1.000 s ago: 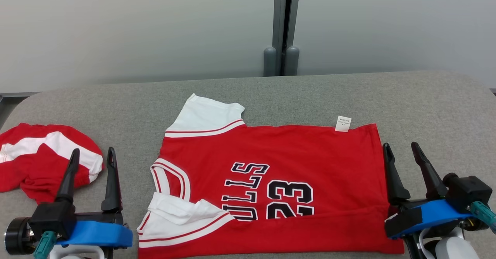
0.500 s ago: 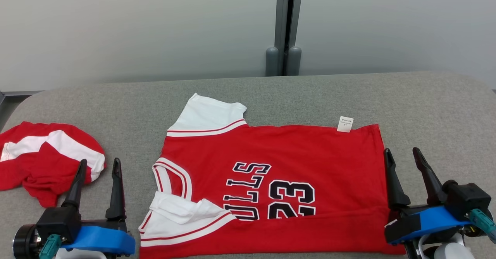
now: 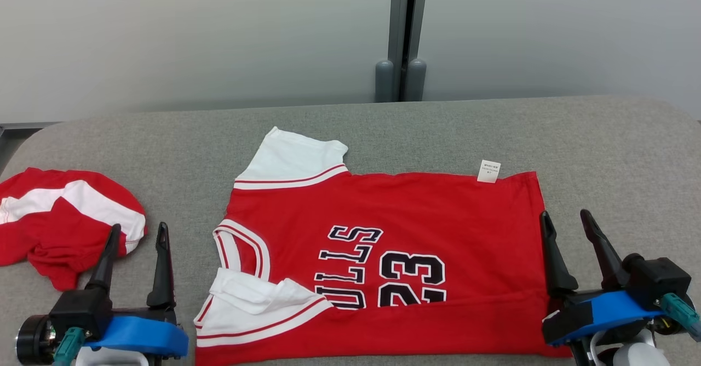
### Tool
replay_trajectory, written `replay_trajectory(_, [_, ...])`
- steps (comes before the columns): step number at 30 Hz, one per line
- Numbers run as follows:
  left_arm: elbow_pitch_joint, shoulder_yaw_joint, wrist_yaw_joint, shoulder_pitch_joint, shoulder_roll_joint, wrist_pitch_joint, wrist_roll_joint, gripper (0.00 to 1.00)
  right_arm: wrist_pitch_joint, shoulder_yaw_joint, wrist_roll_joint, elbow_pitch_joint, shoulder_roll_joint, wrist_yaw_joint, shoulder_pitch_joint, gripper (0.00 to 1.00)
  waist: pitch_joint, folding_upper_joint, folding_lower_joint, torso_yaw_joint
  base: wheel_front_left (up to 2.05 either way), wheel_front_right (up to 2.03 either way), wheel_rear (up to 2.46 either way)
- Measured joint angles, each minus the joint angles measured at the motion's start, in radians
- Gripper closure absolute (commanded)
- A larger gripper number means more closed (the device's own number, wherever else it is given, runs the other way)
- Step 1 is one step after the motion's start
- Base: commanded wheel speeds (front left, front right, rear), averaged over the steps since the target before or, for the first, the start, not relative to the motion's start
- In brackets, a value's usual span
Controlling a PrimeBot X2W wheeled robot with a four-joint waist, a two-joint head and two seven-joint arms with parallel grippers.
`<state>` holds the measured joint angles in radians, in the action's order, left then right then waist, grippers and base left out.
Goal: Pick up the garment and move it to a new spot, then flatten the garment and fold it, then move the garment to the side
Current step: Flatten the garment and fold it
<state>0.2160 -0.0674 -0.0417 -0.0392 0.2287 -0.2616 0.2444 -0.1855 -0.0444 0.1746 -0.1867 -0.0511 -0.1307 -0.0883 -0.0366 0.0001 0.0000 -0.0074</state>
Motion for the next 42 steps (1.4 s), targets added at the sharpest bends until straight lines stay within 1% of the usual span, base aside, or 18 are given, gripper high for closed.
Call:
replay_trajectory(4, [0.013,0.007,-0.015,-0.043,0.007,0.0,-0.009,0.0,0.012,-0.018,-0.018,-0.002,0.0,0.0,-0.022,0.0,-0.02,0.0,0.0,-0.002,0.0,0.0,0.0])
replay_trajectory(8, [0.039,-0.007,-0.045,-0.146,0.03,0.0,-0.016,0.0,0.041,-0.04,-0.052,-0.001,-0.004,0.0,-0.085,0.0,-0.049,0.0,0.0001,-0.001,0.0,0.0,0.0])
replay_trajectory(13, [0.085,-0.037,-0.073,-0.326,0.09,0.012,-0.001,0.0,0.108,-0.05,-0.071,0.01,-0.046,0.0,-0.188,0.0,-0.118,0.0,0.0002,-0.012,0.0,0.0,0.0])
replay_trajectory(19, [0.163,-0.115,-0.084,-0.559,0.157,0.078,0.041,0.0,0.213,-0.045,-0.077,0.021,-0.081,0.0,-0.302,0.0,-0.225,0.0,0.0003,-0.033,0.0,0.0,0.0])
replay_trajectory(24, [0.217,-0.231,-0.088,-0.728,0.218,0.151,0.124,0.0,0.286,-0.037,-0.077,0.048,-0.097,0.0,-0.362,0.0,-0.313,0.0,0.0003,-0.058,0.0,0.0,0.0])
replay_trajectory(27, [0.256,-0.304,-0.088,-0.813,0.255,0.194,0.179,0.0,0.301,-0.028,-0.077,0.067,-0.101,0.0,-0.387,0.0,-0.36,0.0,0.0003,-0.072,0.0,0.0,0.0])
replay_trajectory(29, [0.285,-0.346,-0.088,-0.858,0.267,0.218,0.222,0.0,0.31,-0.021,-0.076,0.076,-0.101,0.0,-0.399,0.0,-0.387,0.0,0.0003,-0.081,0.0,0.0,0.0])
replay_trajectory(30, [0.318,-0.403,-0.088,-0.905,0.282,0.253,0.244,0.0,0.314,-0.019,-0.073,0.086,-0.102,0.0,-0.405,0.0,-0.412,0.0,0.0003,-0.09,0.0,0.0,0.0])
replay_trajectory(37, [0.417,-0.581,-0.088,-1.027,0.298,0.353,0.362,0.0,0.314,0.002,-0.069,0.108,-0.09,0.0,-0.441,0.0,-0.497,0.0,0.0002,-0.12,0.0,0.0,0.0])
replay_trajectory(42, [0.49,-0.682,-0.088,-1.079,0.313,0.46,0.457,0.0,0.306,0.019,-0.068,0.108,-0.083,0.0,-0.468,0.0,-0.534,0.0,0.0003,-0.141,0.0,0.0,0.0])
